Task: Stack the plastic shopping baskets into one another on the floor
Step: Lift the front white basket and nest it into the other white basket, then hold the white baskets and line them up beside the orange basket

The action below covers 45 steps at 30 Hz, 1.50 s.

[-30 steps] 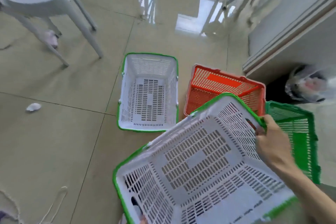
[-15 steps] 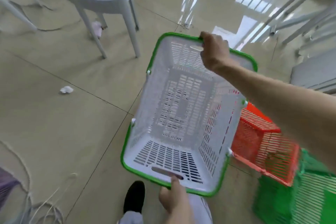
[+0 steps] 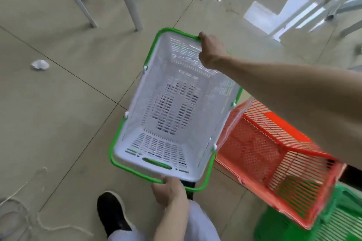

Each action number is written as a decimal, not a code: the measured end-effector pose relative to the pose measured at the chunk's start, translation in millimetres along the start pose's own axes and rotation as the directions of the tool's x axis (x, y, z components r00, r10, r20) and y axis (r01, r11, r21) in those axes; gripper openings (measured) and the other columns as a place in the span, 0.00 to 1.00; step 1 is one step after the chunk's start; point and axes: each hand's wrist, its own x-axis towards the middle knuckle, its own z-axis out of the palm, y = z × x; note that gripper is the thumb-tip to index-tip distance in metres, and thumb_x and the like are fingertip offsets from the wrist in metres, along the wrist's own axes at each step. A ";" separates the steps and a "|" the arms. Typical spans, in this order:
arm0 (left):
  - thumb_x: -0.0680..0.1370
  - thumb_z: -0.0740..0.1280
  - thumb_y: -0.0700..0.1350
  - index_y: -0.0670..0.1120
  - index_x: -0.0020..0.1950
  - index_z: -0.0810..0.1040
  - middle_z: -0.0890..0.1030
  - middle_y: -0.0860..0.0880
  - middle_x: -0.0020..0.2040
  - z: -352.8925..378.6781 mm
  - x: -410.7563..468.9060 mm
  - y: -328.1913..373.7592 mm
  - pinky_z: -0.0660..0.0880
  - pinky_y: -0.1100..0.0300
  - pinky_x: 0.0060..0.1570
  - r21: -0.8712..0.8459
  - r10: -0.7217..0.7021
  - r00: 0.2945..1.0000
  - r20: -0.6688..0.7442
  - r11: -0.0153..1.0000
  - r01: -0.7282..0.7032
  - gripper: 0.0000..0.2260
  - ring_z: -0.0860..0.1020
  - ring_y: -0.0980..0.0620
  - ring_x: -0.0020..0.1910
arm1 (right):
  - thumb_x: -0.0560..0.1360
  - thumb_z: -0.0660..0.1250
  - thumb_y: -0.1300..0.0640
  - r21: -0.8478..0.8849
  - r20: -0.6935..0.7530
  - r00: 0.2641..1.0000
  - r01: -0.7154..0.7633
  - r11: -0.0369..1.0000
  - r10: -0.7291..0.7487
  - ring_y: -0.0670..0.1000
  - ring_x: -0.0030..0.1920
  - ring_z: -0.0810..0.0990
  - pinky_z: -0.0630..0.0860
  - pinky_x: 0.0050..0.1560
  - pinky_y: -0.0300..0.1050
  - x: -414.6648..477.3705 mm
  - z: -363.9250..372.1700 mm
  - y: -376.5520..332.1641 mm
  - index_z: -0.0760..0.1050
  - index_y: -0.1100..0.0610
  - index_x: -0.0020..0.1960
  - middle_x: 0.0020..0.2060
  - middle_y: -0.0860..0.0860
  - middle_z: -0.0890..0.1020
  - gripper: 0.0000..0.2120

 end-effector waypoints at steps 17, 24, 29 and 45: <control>0.82 0.56 0.46 0.37 0.71 0.68 0.76 0.38 0.63 42.7 75.5 9.8 0.74 0.52 0.54 0.048 -0.147 0.934 0.324 0.989 0.139 0.20 0.78 0.38 0.56 | 0.75 0.55 0.65 0.088 0.200 0.980 -0.042 0.995 0.024 0.57 0.80 0.42 0.44 0.79 0.51 -15.9 77.0 58.9 0.41 0.64 0.79 0.80 0.59 0.43 0.37; 0.77 0.58 0.37 0.39 0.39 0.71 0.75 0.42 0.35 13.3 38.7 31.7 0.70 0.60 0.31 0.350 -0.072 0.858 0.509 0.928 -0.130 0.08 0.74 0.47 0.32 | 0.72 0.57 0.64 0.437 0.175 0.917 -0.398 0.807 0.358 0.61 0.76 0.61 0.57 0.77 0.52 -160.9 102.3 102.4 0.62 0.66 0.72 0.73 0.63 0.65 0.28; 0.74 0.57 0.32 0.47 0.31 0.62 0.63 0.46 0.28 22.3 -8.8 65.9 0.60 0.67 0.22 0.387 0.099 0.781 0.617 0.826 -0.410 0.15 0.63 0.54 0.21 | 0.73 0.56 0.67 0.549 0.274 0.641 -0.717 0.430 0.717 0.58 0.74 0.66 0.62 0.73 0.48 -260.4 115.2 134.4 0.61 0.65 0.74 0.73 0.60 0.68 0.29; 0.77 0.66 0.39 0.39 0.56 0.79 0.83 0.40 0.51 68.3 -115.9 64.3 0.78 0.49 0.57 0.419 0.306 0.542 0.783 0.385 -0.822 0.09 0.82 0.43 0.52 | 0.78 0.59 0.66 0.638 0.584 0.107 -0.673 -0.374 0.805 0.60 0.59 0.74 0.66 0.53 0.47 -412.1 121.0 178.0 0.66 0.63 0.68 0.64 0.63 0.74 0.19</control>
